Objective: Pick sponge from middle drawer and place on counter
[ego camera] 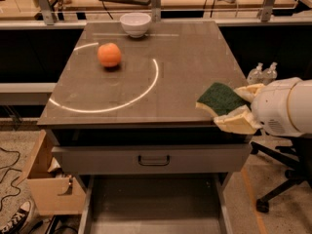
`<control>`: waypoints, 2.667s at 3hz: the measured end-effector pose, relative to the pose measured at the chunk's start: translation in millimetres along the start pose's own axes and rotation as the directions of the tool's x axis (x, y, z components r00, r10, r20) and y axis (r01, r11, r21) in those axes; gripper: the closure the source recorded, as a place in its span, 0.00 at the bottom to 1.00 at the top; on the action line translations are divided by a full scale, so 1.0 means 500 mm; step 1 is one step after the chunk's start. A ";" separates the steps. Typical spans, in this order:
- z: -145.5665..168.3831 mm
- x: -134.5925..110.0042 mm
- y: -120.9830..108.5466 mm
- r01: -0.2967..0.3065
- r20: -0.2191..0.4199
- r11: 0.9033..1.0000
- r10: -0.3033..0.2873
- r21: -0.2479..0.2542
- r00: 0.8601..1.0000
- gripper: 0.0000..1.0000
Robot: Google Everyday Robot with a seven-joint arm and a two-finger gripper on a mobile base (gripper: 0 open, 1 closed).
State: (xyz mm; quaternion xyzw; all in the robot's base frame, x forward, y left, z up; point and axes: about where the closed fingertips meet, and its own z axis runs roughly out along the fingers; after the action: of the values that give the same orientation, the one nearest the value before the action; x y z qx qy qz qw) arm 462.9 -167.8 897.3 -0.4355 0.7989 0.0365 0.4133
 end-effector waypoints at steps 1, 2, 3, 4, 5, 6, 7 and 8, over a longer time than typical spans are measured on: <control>0.072 -0.019 -0.038 0.023 0.016 1.000 -0.023 -0.001 1.000 1.00; 0.072 -0.019 -0.038 0.023 0.016 1.000 -0.023 -0.001 1.000 1.00; 0.088 -0.042 -0.068 0.038 -0.006 0.999 -0.038 -0.002 0.999 1.00; 0.137 -0.046 -0.203 0.029 -0.080 1.000 -0.029 -0.003 0.996 1.00; 0.205 -0.089 -0.274 0.030 -0.090 0.999 -0.034 -0.043 0.995 1.00; 0.280 -0.141 -0.319 0.028 -0.064 0.995 -0.034 -0.092 0.997 1.00; 0.339 -0.167 -0.336 0.032 -0.052 0.992 -0.038 -0.125 0.998 1.00; 0.341 -0.175 -0.336 0.032 -0.046 0.992 -0.038 -0.124 0.998 0.82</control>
Offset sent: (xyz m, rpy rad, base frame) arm 0.0306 0.0016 -0.0087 0.0030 -0.0150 0.0035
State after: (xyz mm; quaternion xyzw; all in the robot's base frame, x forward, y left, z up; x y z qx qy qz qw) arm 716.2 -142.1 896.6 -0.4749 0.7970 0.0683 0.3668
